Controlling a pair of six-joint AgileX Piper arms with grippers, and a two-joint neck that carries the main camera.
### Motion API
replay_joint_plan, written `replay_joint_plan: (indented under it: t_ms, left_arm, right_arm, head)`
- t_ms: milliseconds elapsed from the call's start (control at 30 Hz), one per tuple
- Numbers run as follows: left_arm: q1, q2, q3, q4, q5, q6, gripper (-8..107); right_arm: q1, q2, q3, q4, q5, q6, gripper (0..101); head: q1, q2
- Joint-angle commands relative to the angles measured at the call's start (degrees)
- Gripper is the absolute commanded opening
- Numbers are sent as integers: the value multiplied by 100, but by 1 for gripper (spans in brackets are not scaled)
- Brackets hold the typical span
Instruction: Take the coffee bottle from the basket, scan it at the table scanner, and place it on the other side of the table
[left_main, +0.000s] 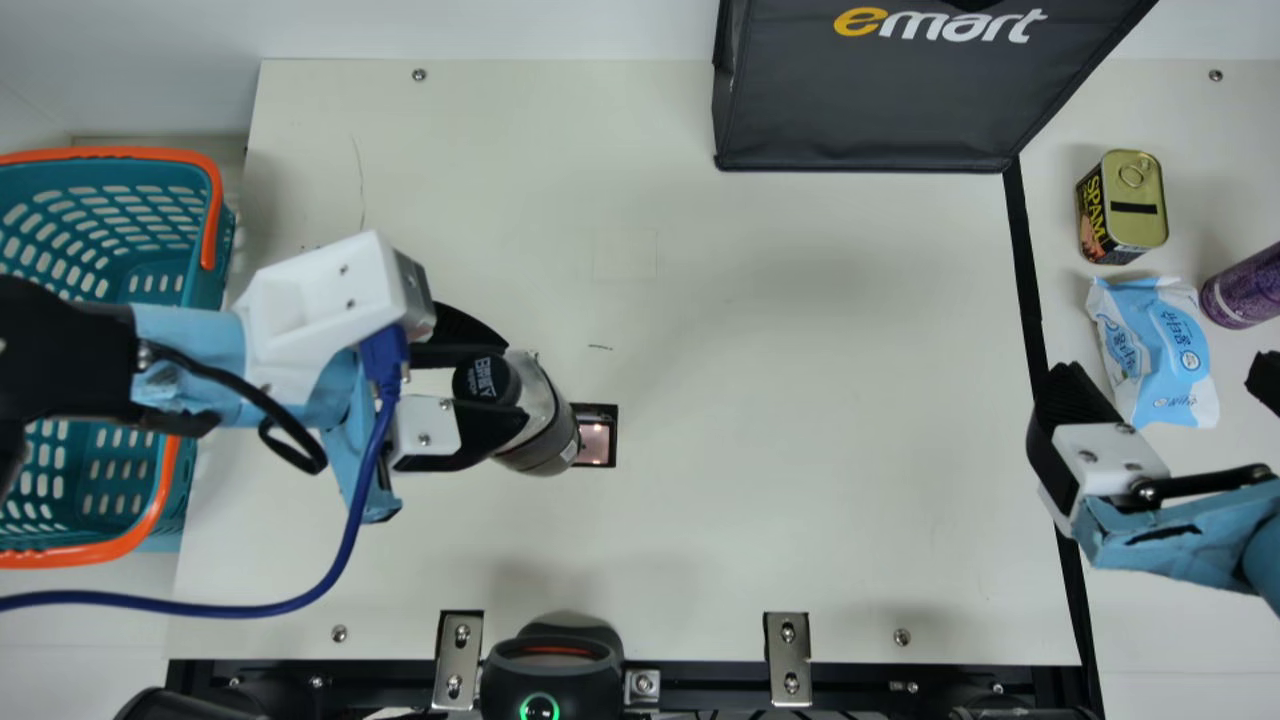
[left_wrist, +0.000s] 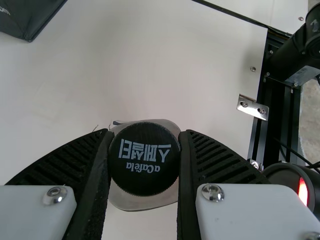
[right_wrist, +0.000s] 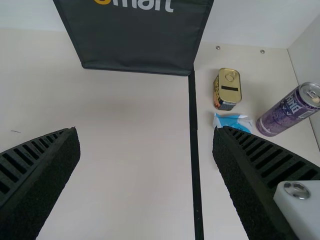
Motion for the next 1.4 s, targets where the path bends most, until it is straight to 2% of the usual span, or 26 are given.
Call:
replay_joint_plan:
  t_ms: [0, 633, 1067, 1367]
  left_arm:
    - [-21, 29, -79, 19, 3, -118, -8]
    - [-269, 402, -1129, 558, 3, -1350, -8]
    - [-1634, 806, -1070, 1370, -1468, -2676, -8]
    - [-2396, 1261, -1192, 1985, -2258, -3648, -8]
  right_arm:
    - [0, 0, 0, 0, 0, 0, 95]
    - [0, 0, 0, 0, -7, 0, 95]
    - [0, 0, 0, 0, -7, 0, 95]
    - [0, 0, 0, 0, -7, 0, 95]
  head:
    - [-166, 9]
    - [-166, 9]
    - [-166, 9]
    - [-166, 9]
